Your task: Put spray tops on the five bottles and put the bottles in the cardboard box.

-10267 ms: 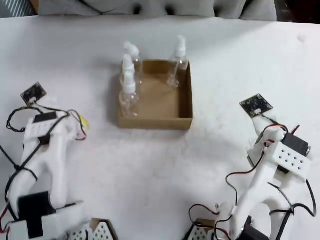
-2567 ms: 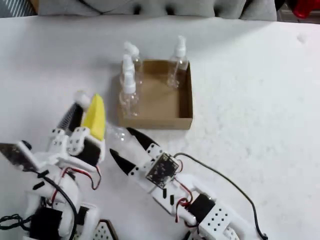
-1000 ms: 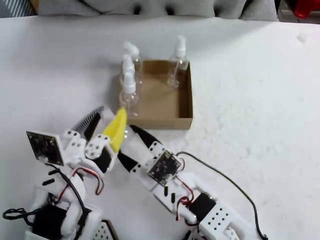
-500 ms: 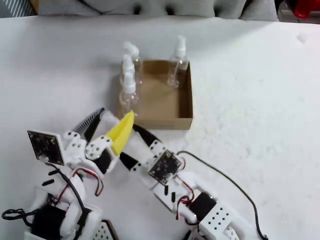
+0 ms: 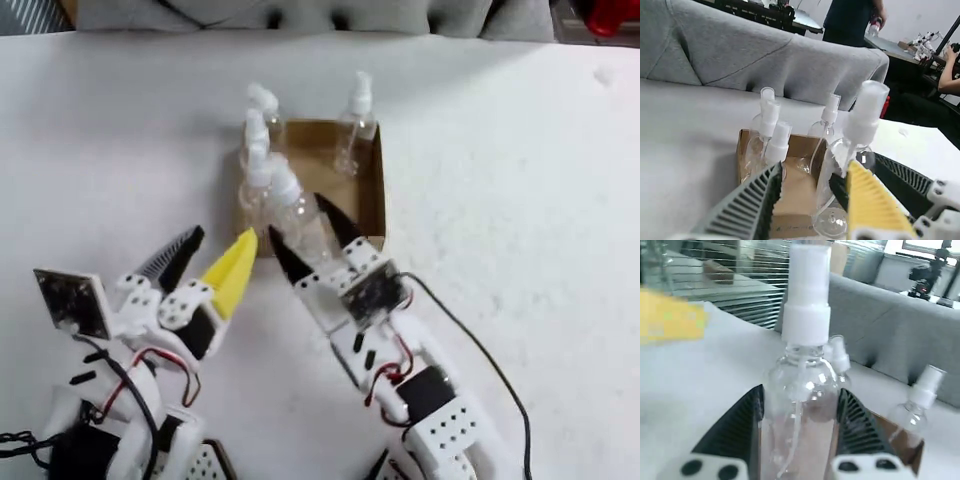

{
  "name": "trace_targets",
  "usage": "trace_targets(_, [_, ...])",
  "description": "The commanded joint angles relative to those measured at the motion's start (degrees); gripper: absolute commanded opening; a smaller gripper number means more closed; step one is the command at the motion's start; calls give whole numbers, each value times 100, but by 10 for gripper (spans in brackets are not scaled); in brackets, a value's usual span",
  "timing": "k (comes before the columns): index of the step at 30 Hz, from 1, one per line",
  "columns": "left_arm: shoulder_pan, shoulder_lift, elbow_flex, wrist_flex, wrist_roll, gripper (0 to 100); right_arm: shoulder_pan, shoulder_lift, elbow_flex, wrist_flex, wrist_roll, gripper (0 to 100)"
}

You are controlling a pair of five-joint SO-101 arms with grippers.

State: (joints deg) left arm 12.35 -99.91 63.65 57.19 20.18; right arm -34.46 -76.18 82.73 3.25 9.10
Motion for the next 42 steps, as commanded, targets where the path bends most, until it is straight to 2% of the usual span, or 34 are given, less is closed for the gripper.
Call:
trace_targets(1, [84, -66, -9, -334, 88, 36, 585, 31, -941, 848, -589, 16])
trace_targets(2, [84, -66, -9, -369, 88, 9, 690, 40, -1090, 1015, -695, 16])
trace_targets(4, [189, -66, 0, -352, 97, 52, 813, 40, -1310, 1262, -818, 16])
trace_targets(8, [954, -66, 290, -492, 88, 22, 848, 40, -1468, 1367, -844, 16])
trace_targets(14, [2273, -66, 1327, -1433, 26, 22, 848, 40, -1477, 1376, -844, 16])
trace_targets(18, [2818, -66, 2207, -2470, -519, 21, 804, 40, -1459, 1473, -844, 16])
trace_targets(25, [2923, -31, 3367, -4466, -527, 21, 444, 40, -1442, 1596, -853, 16])
trace_targets(28, [2888, -31, 3358, -4422, -527, 20, 242, -13, -1477, 1895, -862, 16])
trace_targets(30, [2888, -31, 3358, -4369, -527, 20, 145, -48, -1565, 2132, -1125, 16])
trace_targets(36, [2879, -31, 3358, -4220, -536, 20, 22, -462, -2136, 3380, -1495, 16])
trace_targets(42, [2747, -31, 3358, -4141, -554, 20, -101, -787, -2224, 3626, -1442, 16])
